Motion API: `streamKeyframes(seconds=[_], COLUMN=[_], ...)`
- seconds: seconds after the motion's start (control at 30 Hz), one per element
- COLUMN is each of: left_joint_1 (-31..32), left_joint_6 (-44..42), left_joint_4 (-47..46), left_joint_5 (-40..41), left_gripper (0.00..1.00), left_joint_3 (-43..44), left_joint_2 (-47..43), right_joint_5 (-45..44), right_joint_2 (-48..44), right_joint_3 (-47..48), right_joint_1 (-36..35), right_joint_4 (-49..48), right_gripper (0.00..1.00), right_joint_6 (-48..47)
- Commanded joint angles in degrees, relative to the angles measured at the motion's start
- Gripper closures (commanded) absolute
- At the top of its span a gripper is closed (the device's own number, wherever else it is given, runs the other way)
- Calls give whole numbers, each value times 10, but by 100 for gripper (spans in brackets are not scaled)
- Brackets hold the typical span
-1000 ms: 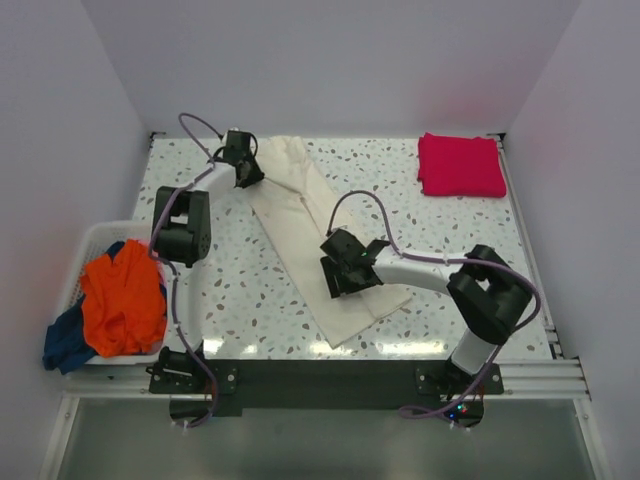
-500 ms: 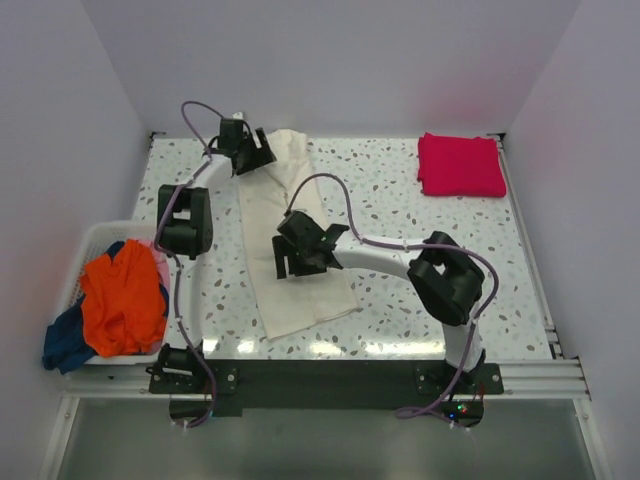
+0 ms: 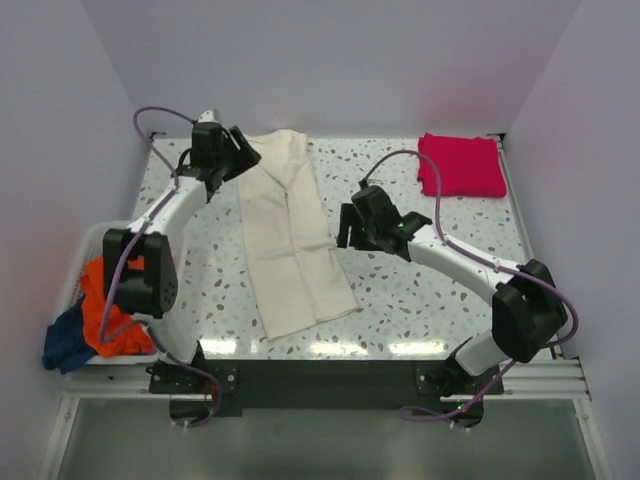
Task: Fold and stack the t-shirts
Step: Fold the tshirt
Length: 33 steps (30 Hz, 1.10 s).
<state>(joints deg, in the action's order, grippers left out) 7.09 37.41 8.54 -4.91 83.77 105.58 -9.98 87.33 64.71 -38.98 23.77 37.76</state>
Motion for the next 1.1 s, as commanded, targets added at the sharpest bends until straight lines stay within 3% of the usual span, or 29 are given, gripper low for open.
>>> streamKeyframes(seconds=[0.0,0.13,0.23,0.5,0.83,1.07], left_joint_1=[38,88,114,168,330,369], left_joint_6=[61,105,128,167,296,317], left_joint_4=[15,70,96,192,276,297], left_joint_5=[86,173,182,196,188,184], left_gripper=[36,46,48,51,53,53], left_joint_3=[-136,-273,-397,-527,-594,-593], left_joint_2=[-109,-255,-343,-511,-534,-529], right_joint_5=[1,16,38,99,116,135], right_joint_2=[-12,-31,-30,-7,-29,-33], right_joint_3=[-40,-74,-96,-159,-224,-250], right_joint_1=[-14,-14,-14,-17,-18,-21], right_joint_4=[22,1,-7,-38,-64,-81], right_gripper=[31,32,35,41,48,50], right_joint_6=[-48,-53,-62,-63,-14,2])
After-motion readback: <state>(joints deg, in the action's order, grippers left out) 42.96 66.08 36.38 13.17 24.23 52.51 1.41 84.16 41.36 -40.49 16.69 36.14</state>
